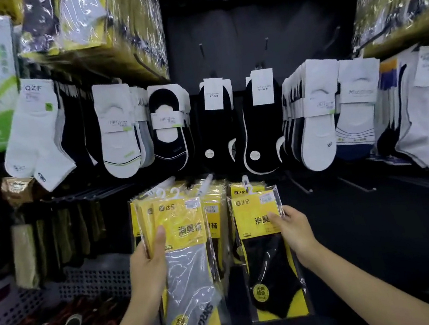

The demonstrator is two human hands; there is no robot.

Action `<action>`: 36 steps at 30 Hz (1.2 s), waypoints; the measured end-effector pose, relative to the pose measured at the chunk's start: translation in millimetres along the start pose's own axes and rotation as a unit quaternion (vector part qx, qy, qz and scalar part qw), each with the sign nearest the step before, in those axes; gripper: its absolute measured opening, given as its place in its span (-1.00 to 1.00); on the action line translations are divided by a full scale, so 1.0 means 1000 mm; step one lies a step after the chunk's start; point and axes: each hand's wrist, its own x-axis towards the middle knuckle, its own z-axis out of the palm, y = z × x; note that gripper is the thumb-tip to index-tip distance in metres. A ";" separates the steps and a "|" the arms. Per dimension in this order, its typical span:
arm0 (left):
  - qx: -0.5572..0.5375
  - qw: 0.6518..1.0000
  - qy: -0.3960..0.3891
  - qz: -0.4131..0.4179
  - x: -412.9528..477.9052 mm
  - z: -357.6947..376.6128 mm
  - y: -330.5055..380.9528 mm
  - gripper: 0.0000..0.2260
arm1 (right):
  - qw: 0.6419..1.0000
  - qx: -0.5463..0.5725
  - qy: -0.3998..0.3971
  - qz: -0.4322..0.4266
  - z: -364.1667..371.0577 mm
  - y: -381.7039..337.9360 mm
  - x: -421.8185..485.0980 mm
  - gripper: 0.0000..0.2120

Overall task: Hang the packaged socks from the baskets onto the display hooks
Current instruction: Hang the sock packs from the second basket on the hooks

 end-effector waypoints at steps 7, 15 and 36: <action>-0.020 1.000 0.018 0.003 0.013 0.003 -0.004 -0.66 | 0.998 -0.002 0.053 0.026 0.023 0.029 0.040 -0.93; -0.040 0.999 -0.004 -0.001 0.025 0.019 -0.022 -0.64 | 0.982 0.009 0.160 0.102 0.033 0.060 0.080 -0.77; -0.098 0.987 -0.122 -0.047 -0.034 0.057 0.004 -0.72 | 0.985 0.150 -0.082 0.002 0.020 -0.014 -0.058 -0.72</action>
